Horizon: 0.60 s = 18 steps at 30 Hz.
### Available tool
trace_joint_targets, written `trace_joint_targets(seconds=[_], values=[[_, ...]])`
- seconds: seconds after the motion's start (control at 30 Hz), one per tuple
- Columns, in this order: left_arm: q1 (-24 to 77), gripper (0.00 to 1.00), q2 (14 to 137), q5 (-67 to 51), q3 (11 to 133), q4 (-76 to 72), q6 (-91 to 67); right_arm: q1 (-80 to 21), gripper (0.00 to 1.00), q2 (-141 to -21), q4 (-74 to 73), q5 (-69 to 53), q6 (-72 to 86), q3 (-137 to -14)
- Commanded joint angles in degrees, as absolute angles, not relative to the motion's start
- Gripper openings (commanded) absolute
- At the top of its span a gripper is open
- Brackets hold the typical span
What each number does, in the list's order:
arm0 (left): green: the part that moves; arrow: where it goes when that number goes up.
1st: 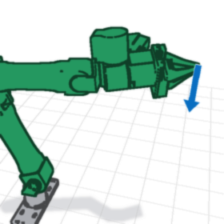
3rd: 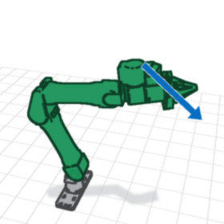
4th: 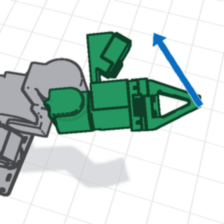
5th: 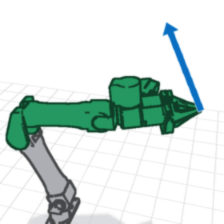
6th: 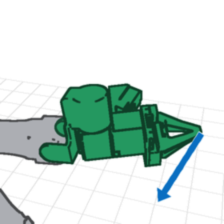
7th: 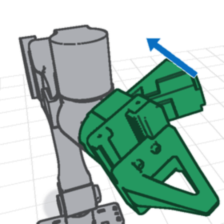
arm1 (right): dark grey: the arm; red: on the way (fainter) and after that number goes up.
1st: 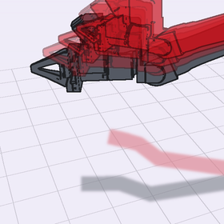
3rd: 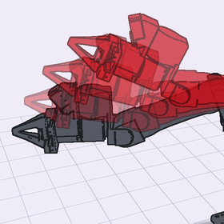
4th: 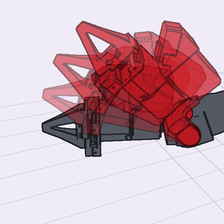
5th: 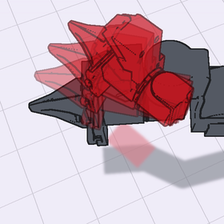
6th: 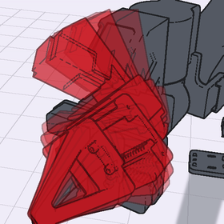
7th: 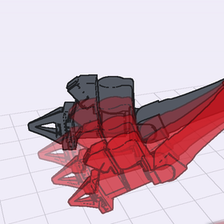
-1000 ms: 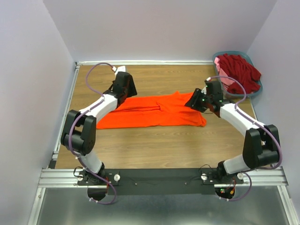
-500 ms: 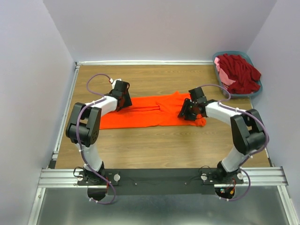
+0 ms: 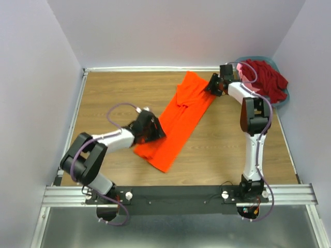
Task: Fold and stack the t-shirts
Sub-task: Fold the tshirt
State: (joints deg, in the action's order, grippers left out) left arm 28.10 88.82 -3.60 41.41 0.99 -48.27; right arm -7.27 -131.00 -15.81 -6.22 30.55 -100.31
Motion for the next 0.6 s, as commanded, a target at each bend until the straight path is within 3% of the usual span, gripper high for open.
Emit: trace_joint_targets(seconds=[0.0,0.2,0.33,0.47,0.57], values=[[38.4,0.66,86.6,-10.5,35.1,5.6,-58.7,-6.8,0.56,-141.2,-22.6,-9.5,24.9,-115.0],[42.6,0.7,72.5,-0.7,35.3,14.7,-59.2,-7.5,0.57,-134.0,-23.4,-12.9,24.7,-114.3],[42.6,0.71,68.4,6.3,42.4,20.5,-50.2,-10.3,0.57,-120.4,-23.4,-14.5,23.6,-97.4],[43.7,0.56,72.4,3.3,46.1,22.0,-41.8,-15.0,0.54,-107.5,-23.1,-15.1,25.5,-81.0],[45.5,0.52,75.8,3.0,46.8,21.5,-38.2,-19.0,0.5,-101.2,-22.0,-14.9,29.0,-71.5]])
